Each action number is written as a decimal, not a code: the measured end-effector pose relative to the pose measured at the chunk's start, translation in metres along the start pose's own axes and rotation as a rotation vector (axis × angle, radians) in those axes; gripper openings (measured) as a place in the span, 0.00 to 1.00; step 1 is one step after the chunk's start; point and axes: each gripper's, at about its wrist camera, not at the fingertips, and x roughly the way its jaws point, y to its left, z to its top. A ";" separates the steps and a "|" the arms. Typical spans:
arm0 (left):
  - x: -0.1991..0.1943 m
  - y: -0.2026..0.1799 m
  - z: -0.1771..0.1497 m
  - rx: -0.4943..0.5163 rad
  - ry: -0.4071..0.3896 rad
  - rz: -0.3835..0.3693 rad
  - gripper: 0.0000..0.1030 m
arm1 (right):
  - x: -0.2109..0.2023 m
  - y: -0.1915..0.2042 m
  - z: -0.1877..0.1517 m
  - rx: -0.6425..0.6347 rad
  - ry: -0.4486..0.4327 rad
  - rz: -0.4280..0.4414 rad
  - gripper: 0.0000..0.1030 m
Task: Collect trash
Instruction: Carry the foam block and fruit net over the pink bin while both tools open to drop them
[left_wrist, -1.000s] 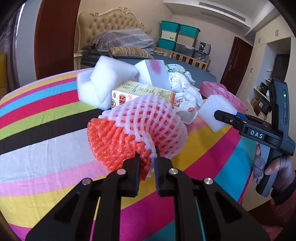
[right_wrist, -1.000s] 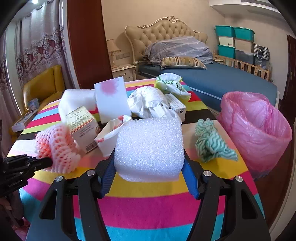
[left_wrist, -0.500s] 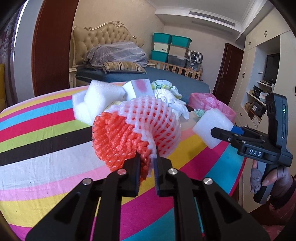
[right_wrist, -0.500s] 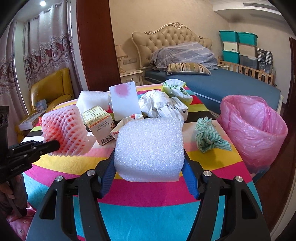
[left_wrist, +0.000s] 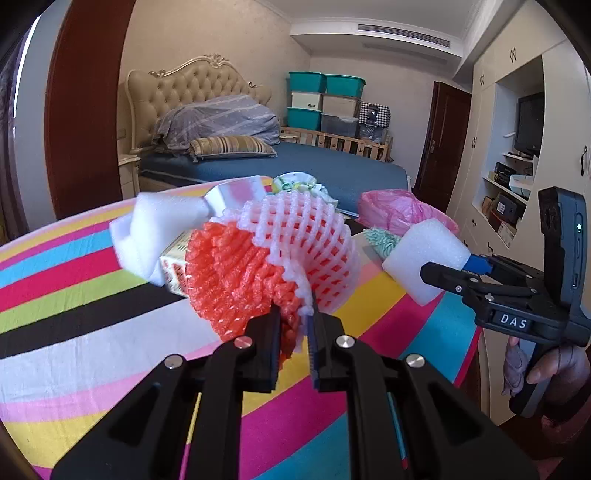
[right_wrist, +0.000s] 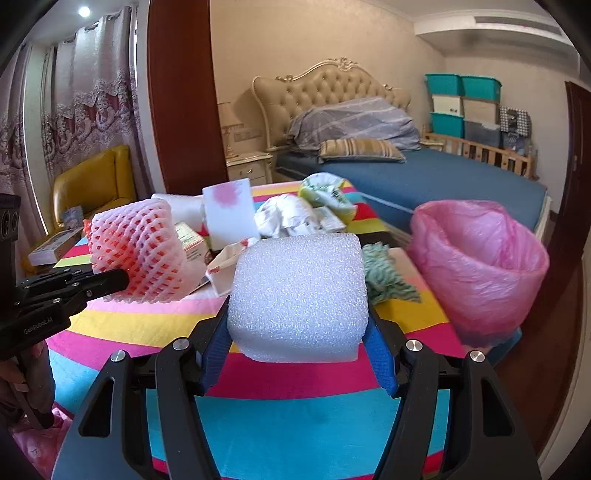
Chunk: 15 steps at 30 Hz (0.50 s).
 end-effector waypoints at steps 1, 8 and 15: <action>0.002 -0.004 0.002 0.009 -0.003 -0.002 0.12 | -0.002 -0.002 0.000 0.003 -0.006 -0.006 0.60; 0.019 -0.030 0.011 0.072 -0.015 -0.016 0.12 | -0.014 -0.015 0.001 0.012 -0.048 -0.055 0.60; 0.042 -0.063 0.033 0.128 -0.031 -0.076 0.12 | -0.022 -0.044 0.004 0.046 -0.076 -0.123 0.60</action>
